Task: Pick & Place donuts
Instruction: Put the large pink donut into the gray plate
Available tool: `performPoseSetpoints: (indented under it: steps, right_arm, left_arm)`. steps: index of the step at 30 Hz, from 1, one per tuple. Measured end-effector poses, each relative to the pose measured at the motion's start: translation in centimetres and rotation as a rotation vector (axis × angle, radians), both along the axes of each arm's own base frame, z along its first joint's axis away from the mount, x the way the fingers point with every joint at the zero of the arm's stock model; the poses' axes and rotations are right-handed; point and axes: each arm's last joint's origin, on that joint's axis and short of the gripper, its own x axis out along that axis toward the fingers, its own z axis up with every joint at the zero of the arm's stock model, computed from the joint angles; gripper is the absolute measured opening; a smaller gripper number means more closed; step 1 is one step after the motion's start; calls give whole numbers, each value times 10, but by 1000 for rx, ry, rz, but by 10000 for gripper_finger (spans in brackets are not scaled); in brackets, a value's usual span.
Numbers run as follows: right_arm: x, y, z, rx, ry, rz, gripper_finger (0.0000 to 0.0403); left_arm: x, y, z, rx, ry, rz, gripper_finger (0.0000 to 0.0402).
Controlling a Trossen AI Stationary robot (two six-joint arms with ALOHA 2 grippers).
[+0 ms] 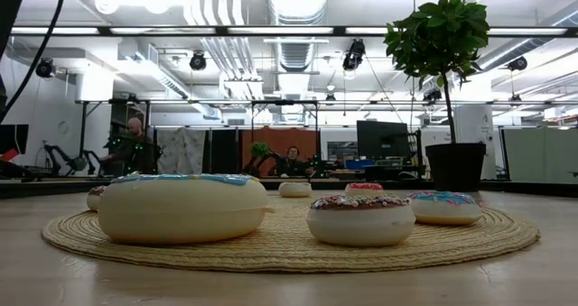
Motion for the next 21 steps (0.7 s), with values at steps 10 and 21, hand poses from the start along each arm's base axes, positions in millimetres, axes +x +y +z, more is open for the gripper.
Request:
performPoseSetpoints:
  steps: [10, 21]
  right_arm:
    - [19, 4, -12, -119, 93, 103, 260]
    - [37, 25, -21, -386, 178, 306, 259]
  left_arm:
    - [0, 0, 0, 32, -4, -24, 138]
    - [0, 0, 0, 34, 1, -25, 138]
